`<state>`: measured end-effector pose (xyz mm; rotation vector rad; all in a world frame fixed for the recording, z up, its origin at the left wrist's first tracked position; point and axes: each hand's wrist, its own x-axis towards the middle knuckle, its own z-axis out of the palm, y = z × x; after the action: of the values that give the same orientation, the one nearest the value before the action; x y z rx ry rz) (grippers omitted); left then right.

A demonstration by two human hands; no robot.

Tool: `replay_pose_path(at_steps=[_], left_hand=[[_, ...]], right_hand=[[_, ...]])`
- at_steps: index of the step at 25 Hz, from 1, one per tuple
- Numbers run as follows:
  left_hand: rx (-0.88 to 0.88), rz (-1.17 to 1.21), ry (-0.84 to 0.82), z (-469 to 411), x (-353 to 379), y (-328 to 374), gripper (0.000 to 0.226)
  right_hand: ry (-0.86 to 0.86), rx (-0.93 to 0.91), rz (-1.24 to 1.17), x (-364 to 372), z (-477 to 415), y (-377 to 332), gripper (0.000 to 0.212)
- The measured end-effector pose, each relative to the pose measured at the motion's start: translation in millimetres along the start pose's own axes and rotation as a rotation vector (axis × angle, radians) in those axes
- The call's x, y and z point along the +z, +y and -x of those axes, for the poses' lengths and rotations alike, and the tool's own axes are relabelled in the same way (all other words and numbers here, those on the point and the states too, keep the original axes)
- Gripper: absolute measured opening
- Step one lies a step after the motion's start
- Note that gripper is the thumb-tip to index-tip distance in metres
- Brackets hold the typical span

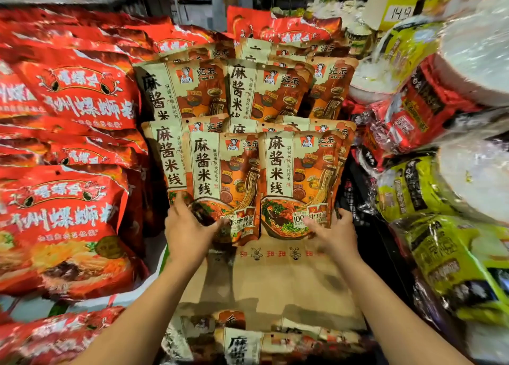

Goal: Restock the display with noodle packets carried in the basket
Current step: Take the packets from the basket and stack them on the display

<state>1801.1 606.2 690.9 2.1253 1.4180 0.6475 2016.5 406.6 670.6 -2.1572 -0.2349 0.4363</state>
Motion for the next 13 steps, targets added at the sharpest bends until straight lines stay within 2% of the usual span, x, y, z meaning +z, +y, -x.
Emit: replay_pose_path(at_steps=[2, 5, 7, 13], left_hand=[[0.048, -0.103, -0.014, 9, -7, 3, 0.116], [0.139, -0.189, -0.116, 30, -19, 8, 0.107], [0.207, -0.225, -0.161, 47, -27, 9, 0.102], [0.444, -0.323, -0.327, 126, -66, 0, 0.099]], right_hand=[[-0.009, -0.039, 0.145, -6, 18, -1, 0.088], [-0.061, -0.102, 0.433, -16, 54, 0, 0.087], [-0.042, -0.086, 0.426, -26, 85, -1, 0.087], [0.155, -0.127, 0.491, -48, 213, 24, 0.073]])
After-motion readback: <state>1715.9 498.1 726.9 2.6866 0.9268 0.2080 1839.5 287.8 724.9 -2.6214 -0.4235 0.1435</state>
